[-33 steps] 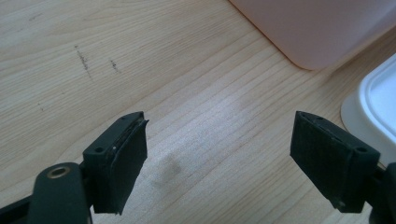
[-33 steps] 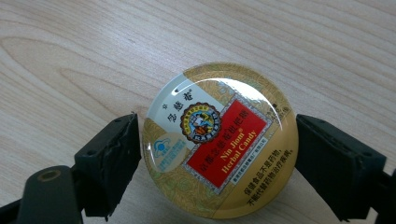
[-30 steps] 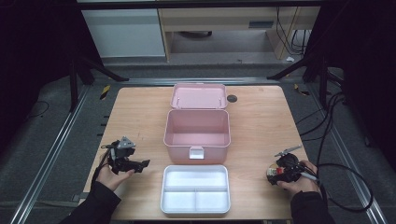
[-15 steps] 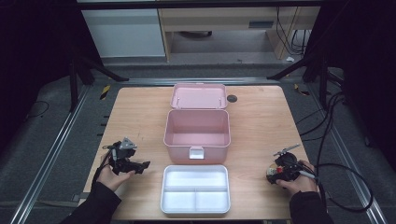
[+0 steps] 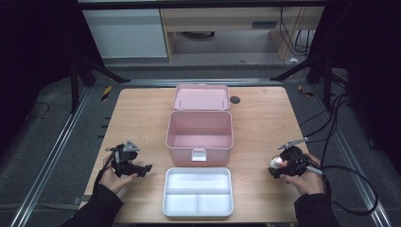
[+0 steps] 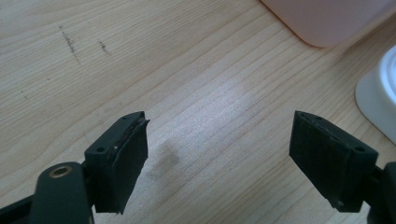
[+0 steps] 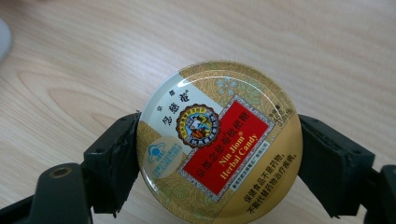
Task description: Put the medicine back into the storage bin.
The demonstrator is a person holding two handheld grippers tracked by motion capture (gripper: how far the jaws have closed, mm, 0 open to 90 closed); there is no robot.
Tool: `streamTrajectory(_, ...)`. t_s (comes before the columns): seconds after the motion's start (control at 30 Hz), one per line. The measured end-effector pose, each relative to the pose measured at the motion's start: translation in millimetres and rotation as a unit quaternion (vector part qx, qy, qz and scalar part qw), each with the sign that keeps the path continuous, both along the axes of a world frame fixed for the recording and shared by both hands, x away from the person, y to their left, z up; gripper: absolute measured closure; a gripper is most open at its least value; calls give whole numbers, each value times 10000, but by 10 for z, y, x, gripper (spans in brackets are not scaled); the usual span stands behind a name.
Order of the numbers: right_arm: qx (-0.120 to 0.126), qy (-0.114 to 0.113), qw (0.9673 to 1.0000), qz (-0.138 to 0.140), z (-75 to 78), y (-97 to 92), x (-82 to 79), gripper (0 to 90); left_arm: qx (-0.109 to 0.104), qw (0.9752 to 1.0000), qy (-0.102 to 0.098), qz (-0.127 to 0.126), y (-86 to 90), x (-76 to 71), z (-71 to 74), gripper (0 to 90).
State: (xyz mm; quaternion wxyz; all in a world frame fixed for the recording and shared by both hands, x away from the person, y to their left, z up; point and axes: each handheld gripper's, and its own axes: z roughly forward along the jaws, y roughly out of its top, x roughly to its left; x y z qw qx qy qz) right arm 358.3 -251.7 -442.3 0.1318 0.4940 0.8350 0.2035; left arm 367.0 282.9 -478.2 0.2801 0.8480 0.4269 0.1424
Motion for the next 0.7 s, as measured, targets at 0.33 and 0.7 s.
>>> streamTrajectory(0.33,150,-337,9991,219,326,227,164,207,37,10000,31,-17,-3,-1,-8,190)
streamTrajectory(0.7,347,-834,9946,515,776,513,328,207,93,9999,57,-30,-16,0,-21,190)
